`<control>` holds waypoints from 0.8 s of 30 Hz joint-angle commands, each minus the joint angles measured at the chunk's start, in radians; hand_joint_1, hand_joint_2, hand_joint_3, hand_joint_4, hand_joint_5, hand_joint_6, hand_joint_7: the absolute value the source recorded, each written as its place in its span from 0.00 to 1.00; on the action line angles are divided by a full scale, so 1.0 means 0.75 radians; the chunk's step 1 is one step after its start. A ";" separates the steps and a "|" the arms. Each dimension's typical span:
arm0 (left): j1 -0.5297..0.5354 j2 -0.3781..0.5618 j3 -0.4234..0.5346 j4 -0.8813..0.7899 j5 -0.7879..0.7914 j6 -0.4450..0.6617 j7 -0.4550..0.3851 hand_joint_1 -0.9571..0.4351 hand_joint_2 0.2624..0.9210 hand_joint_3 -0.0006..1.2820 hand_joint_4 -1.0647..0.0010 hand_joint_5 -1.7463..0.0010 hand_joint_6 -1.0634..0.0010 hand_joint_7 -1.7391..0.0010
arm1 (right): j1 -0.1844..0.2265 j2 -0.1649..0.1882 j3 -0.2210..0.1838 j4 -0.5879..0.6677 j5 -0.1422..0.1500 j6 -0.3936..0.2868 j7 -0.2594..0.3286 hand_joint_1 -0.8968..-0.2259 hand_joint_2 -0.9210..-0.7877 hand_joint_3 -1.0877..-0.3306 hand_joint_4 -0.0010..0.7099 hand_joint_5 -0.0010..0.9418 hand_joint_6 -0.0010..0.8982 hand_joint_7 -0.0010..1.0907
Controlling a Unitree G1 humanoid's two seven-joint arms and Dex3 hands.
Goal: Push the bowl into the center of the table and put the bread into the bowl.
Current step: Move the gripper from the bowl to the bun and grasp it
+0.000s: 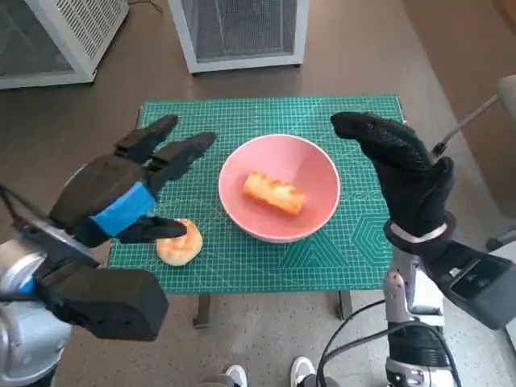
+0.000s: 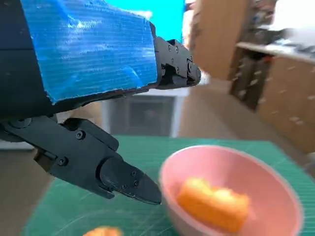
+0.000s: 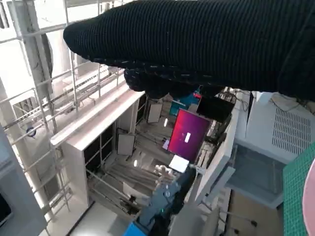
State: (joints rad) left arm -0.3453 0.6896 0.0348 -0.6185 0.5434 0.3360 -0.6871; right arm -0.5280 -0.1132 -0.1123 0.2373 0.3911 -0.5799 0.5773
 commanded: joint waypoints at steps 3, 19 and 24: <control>0.106 0.036 0.052 -0.033 -0.035 0.030 -0.025 0.43 0.74 0.00 0.86 0.99 0.74 0.95 | 0.021 -0.002 0.004 0.008 0.007 0.028 0.006 0.69 0.00 0.80 0.60 0.01 0.02 0.65; 0.196 0.030 -0.026 0.065 -0.039 0.091 -0.021 0.47 0.74 0.00 0.86 1.00 0.74 0.98 | 0.022 -0.010 0.008 -0.009 0.006 0.055 0.012 0.69 0.00 0.79 0.60 0.01 0.00 0.65; 0.203 0.027 -0.070 0.118 -0.027 0.098 -0.012 0.48 0.73 0.00 0.86 1.00 0.74 0.99 | 0.026 -0.015 0.004 -0.007 0.008 0.055 0.017 0.69 0.00 0.79 0.61 0.01 0.00 0.65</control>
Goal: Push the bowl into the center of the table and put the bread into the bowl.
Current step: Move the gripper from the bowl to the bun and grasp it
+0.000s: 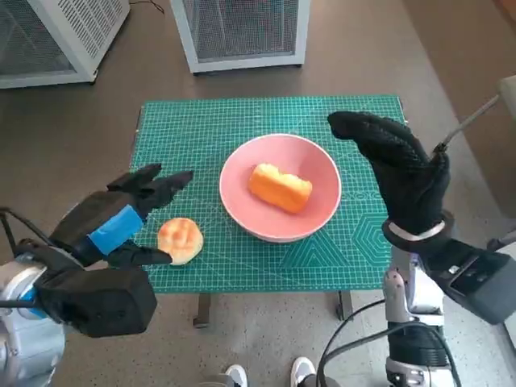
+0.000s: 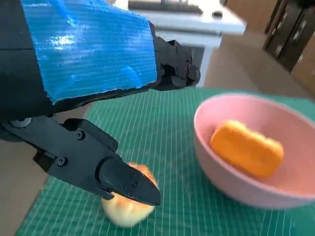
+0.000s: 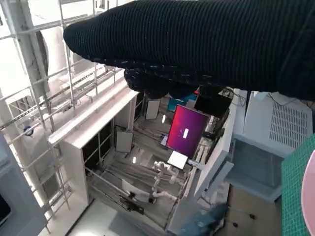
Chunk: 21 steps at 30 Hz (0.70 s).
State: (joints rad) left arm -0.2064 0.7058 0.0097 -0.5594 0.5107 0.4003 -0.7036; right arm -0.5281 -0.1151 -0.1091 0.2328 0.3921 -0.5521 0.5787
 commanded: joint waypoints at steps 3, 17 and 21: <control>0.015 0.003 -0.063 0.075 0.019 0.014 0.014 0.48 0.73 0.00 0.87 1.00 0.73 0.99 | 0.029 -0.016 -0.001 -0.004 0.008 0.020 0.017 0.69 0.00 0.79 0.61 0.01 0.00 0.65; -0.033 -0.031 -0.206 0.316 0.051 0.036 0.041 0.58 0.73 0.00 0.86 1.00 0.73 1.00 | 0.037 -0.030 -0.009 -0.017 0.013 0.037 0.019 0.69 0.00 0.79 0.61 0.01 0.00 0.65; -0.055 -0.044 -0.246 0.385 0.072 0.048 0.051 0.61 0.73 0.00 0.86 1.00 0.73 1.00 | 0.041 -0.031 -0.010 -0.024 0.016 0.041 0.018 0.68 0.00 0.79 0.61 0.01 0.00 0.65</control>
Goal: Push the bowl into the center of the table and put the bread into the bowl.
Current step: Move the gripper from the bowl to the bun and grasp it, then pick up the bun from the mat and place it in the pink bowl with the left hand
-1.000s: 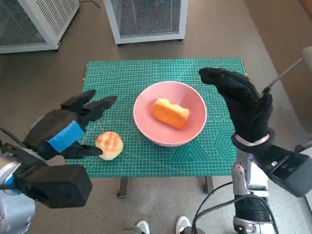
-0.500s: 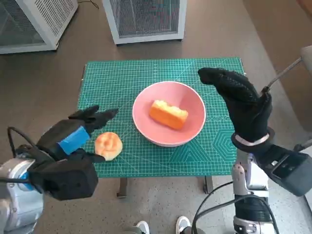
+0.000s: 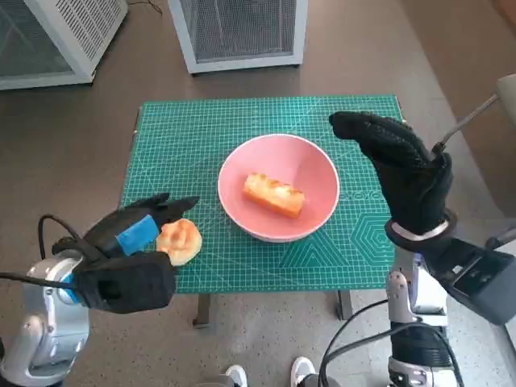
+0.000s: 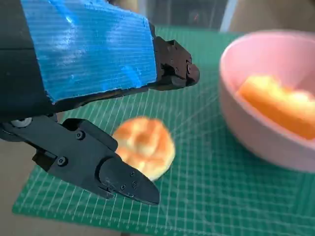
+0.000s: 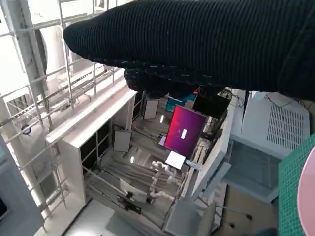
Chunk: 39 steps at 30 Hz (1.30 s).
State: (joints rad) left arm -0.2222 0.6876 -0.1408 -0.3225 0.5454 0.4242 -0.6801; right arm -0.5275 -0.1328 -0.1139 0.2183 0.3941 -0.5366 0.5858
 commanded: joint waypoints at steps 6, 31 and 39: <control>-0.064 -0.030 -0.104 0.164 0.065 0.030 0.041 0.63 0.74 0.00 0.85 1.00 0.72 0.99 | 0.044 -0.006 -0.004 -0.007 0.014 0.022 0.007 0.67 0.00 0.79 0.61 0.01 0.00 0.65; -0.076 -0.060 -0.229 0.513 0.221 -0.275 0.492 0.70 0.98 0.06 0.33 0.41 0.41 0.41 | 0.048 -0.005 -0.004 -0.005 0.013 0.023 0.006 0.67 0.00 0.80 0.62 0.01 0.01 0.64; -0.060 -0.045 -0.176 0.452 0.200 -0.311 0.492 0.69 0.98 0.05 0.32 0.37 0.40 0.33 | 0.054 0.002 0.004 -0.016 0.004 0.024 -0.002 0.68 0.00 0.79 0.62 0.01 0.01 0.64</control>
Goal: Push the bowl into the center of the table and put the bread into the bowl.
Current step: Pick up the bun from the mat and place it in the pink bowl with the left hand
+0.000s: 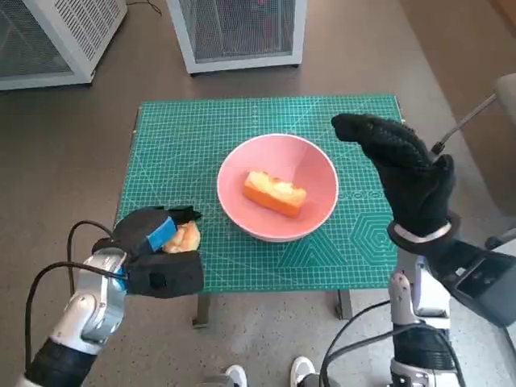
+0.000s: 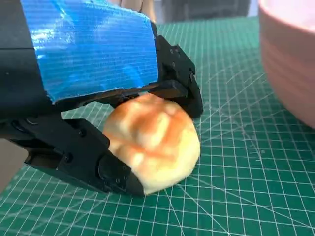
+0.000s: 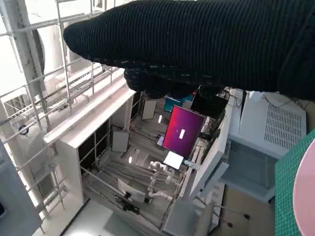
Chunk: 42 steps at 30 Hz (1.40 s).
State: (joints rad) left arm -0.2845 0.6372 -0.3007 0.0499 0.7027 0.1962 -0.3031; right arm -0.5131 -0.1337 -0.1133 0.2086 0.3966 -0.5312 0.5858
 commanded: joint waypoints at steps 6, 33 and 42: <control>0.037 0.039 0.123 -0.204 -0.031 0.034 -0.076 0.69 0.99 0.05 0.31 0.37 0.41 0.32 | 0.032 0.002 0.002 0.004 0.001 0.014 0.001 0.68 0.00 0.79 0.62 0.01 0.00 0.65; -0.344 -0.105 0.187 -0.563 -0.095 0.007 -0.132 0.69 1.00 0.02 0.27 0.38 0.39 0.34 | 0.019 0.006 0.003 0.034 0.012 0.012 0.017 0.69 0.00 0.78 0.63 0.01 0.00 0.65; -0.498 -0.203 0.075 -0.383 -0.107 -0.176 -0.075 0.69 0.99 0.02 0.25 0.40 0.39 0.34 | 0.029 0.002 -0.001 0.032 0.006 0.007 0.015 0.69 0.00 0.78 0.64 0.01 0.00 0.65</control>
State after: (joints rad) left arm -0.6191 0.5070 -0.2187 -0.3003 0.6259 0.1100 -0.3853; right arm -0.5110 -0.1310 -0.1123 0.2254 0.3970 -0.5317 0.5905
